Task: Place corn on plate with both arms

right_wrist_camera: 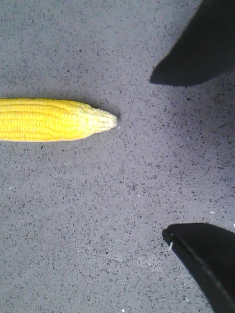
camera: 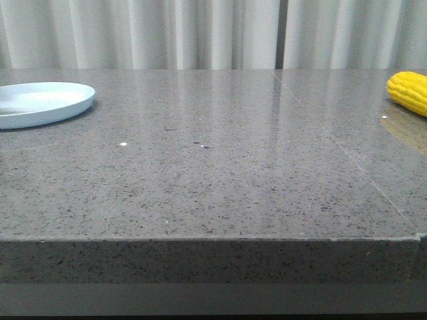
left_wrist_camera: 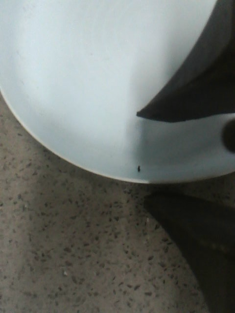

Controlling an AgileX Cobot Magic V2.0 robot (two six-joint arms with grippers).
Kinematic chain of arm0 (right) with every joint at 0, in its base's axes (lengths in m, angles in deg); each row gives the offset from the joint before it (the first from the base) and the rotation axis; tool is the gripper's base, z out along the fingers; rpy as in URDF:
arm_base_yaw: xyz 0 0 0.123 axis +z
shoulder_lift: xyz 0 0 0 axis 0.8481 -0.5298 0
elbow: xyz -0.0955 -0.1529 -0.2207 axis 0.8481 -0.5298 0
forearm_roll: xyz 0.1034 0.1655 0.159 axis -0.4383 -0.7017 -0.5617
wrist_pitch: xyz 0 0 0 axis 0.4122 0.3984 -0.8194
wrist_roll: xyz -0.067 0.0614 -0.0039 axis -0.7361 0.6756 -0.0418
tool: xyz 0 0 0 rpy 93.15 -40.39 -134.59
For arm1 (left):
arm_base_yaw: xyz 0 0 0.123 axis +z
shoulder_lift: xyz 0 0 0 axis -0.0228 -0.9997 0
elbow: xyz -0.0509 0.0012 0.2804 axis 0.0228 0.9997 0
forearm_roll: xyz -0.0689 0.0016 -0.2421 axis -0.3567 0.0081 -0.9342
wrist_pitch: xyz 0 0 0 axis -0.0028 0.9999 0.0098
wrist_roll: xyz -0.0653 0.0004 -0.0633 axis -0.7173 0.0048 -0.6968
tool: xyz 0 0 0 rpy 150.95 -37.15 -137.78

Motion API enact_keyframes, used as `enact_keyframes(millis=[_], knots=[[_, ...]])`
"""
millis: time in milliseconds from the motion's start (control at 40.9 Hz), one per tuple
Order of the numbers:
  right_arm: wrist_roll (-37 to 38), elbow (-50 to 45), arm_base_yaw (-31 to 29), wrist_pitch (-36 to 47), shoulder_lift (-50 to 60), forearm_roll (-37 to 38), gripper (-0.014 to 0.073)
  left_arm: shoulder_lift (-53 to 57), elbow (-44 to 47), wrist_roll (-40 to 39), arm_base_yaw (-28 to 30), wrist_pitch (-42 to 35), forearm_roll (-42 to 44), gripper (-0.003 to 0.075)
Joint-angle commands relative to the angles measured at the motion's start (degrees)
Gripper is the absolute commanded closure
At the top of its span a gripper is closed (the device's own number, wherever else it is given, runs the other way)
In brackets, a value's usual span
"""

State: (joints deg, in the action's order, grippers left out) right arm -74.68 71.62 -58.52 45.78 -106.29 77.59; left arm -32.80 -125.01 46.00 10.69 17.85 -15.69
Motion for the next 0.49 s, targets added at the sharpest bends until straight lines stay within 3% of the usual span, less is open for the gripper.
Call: enact_keyframes(millis=[0,244,464], knots=[[-0.2,1.8,-0.1,3.2,0.1,0.4,-0.0007,2.5,-1.8,0.0,0.1,-1.9,-1.2,0.0468],[-0.2,1.8,-0.1,3.2,0.1,0.4,-0.0007,2.5,-1.8,0.0,0.1,0.0,-1.2,0.0736],[-0.2,1.8,-0.1,3.2,0.1,0.4,-0.0007,2.5,-6.1,0.0,-1.7,5.2,-1.5,0.0741]])
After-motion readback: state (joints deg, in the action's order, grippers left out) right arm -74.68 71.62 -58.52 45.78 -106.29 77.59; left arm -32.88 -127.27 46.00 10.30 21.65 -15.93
